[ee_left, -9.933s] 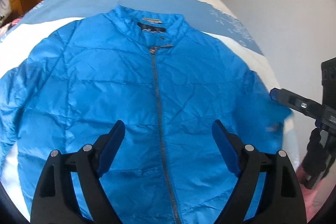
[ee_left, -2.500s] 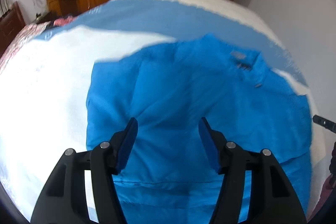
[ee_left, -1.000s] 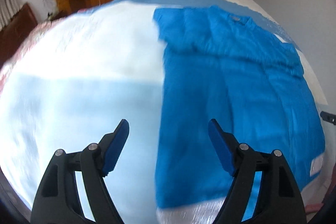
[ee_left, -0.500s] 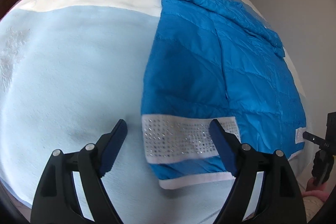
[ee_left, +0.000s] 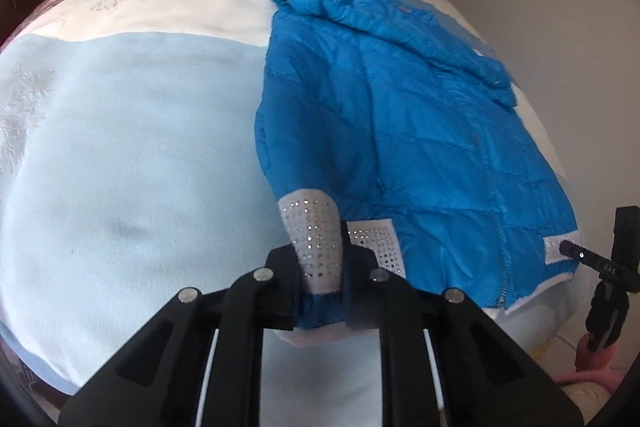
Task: Fold large clothes
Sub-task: 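Grasp the white-banded hem with both grippers, then lift the hem with both grippers and fold it toward the collar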
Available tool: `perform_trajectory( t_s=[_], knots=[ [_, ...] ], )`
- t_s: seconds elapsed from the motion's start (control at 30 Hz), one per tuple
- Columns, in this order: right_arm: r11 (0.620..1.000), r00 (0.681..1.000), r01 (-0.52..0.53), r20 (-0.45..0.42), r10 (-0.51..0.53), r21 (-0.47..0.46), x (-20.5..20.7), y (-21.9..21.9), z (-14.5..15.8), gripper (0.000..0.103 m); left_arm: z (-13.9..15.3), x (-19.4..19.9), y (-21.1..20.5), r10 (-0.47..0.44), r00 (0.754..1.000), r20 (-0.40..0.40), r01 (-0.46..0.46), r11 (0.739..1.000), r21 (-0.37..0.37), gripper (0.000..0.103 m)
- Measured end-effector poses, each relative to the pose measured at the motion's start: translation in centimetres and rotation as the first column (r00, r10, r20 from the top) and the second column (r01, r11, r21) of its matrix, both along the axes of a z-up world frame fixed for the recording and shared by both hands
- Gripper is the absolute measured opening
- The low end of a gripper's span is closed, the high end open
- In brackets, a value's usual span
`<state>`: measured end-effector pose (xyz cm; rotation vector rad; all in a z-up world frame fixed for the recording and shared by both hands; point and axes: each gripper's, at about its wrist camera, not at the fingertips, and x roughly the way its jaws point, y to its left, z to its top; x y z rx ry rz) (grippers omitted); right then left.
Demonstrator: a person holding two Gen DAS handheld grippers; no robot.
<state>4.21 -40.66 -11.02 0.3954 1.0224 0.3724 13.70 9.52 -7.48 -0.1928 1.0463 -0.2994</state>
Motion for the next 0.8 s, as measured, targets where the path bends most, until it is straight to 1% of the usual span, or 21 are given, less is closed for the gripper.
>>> perform_trajectory(
  t_s=[0.07,0.2,0.27,0.33,0.43,0.5,0.67,0.8],
  knots=[
    [1.0,1.0,-0.009,0.004,0.009,-0.008,-1.1,-0.4,0.2,0.011,0.0,-0.7,0.1,-0.019,1.0,0.003,0.019,1.0,-0.005,0.013],
    [0.999,1.0,-0.023,-0.018,0.023,-0.032,-2.1,0.0,-0.8,0.011,-1.3,-1.5,0.8,0.0,1.0,-0.02,0.0,1.0,-0.006,0.013],
    [1.0,0.999,-0.015,-0.038,0.014,-0.02,-2.0,0.0,-1.6,0.011,-2.0,-1.7,1.4,0.013,1.0,-0.013,-0.014,1.0,-0.028,0.014],
    [1.0,0.999,-0.003,-0.05,0.004,0.012,-1.5,-0.5,-2.3,0.011,-2.4,-1.3,1.6,0.018,1.0,-0.006,-0.018,0.999,-0.037,0.016],
    [1.0,0.999,-0.008,-0.049,0.008,0.007,-0.6,-0.5,-2.1,0.011,-2.6,-0.9,1.5,0.021,1.0,-0.003,-0.021,0.999,-0.038,0.015],
    [1.0,0.999,-0.013,-0.035,0.013,0.005,-0.8,-0.7,-1.5,0.01,-2.2,-1.3,1.4,0.017,1.0,0.011,-0.017,0.999,-0.043,0.014],
    [0.999,0.999,-0.022,0.028,0.021,0.033,-1.2,-1.1,0.7,0.01,0.2,-2.5,2.3,0.02,0.998,0.068,-0.012,0.992,-0.125,0.012],
    [0.997,0.999,-0.028,0.044,0.025,0.066,-0.9,-1.3,2.5,0.01,2.0,-2.4,2.1,-0.007,0.994,0.109,0.021,0.992,-0.128,0.012]
  ],
)
